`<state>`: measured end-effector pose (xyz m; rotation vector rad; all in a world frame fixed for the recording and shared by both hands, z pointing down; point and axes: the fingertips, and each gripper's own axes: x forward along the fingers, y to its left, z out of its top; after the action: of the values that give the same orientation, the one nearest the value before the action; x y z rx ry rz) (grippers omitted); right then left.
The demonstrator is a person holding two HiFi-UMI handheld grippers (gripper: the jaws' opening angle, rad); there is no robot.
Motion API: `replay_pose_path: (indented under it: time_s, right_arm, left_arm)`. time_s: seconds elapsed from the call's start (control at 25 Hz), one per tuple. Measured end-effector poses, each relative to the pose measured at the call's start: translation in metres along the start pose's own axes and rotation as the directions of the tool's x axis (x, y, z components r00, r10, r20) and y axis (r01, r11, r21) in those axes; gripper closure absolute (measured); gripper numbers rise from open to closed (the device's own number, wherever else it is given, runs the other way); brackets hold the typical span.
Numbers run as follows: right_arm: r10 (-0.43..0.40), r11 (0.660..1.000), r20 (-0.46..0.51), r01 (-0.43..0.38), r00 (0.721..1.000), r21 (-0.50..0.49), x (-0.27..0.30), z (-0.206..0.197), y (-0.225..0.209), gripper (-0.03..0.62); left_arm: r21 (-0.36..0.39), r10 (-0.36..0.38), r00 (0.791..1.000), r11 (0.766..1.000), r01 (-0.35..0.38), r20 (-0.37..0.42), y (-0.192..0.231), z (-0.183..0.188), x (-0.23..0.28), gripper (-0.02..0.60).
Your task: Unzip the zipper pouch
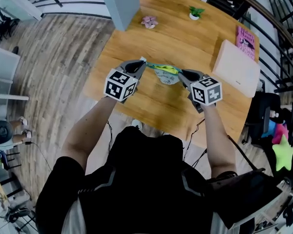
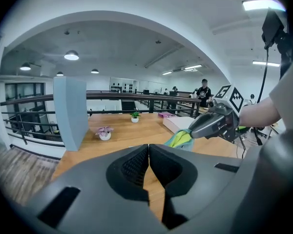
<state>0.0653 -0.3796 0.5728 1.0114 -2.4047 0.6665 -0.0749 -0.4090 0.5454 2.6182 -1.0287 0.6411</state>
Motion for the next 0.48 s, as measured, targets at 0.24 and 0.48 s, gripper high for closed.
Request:
replay_pose_path:
  time_s: [0.24, 0.48]
  right_arm:
    - [0.044, 0.999, -0.032, -0.043, 0.999, 0.014, 0.028, -0.035, 0.014, 0.536]
    - [0.094, 0.995, -0.096, -0.091, 0.991, 0.033, 0.038, -0.087, 0.034, 0.536]
  left_arm:
    - [-0.047, -0.012, 0.997, 0.999, 0.008, -0.081, 0.005, -0.054, -0.001, 0.549]
    - [-0.076, -0.058, 0.982, 0.996, 0.044, -0.181, -0.011, -0.110, -0.003, 0.549]
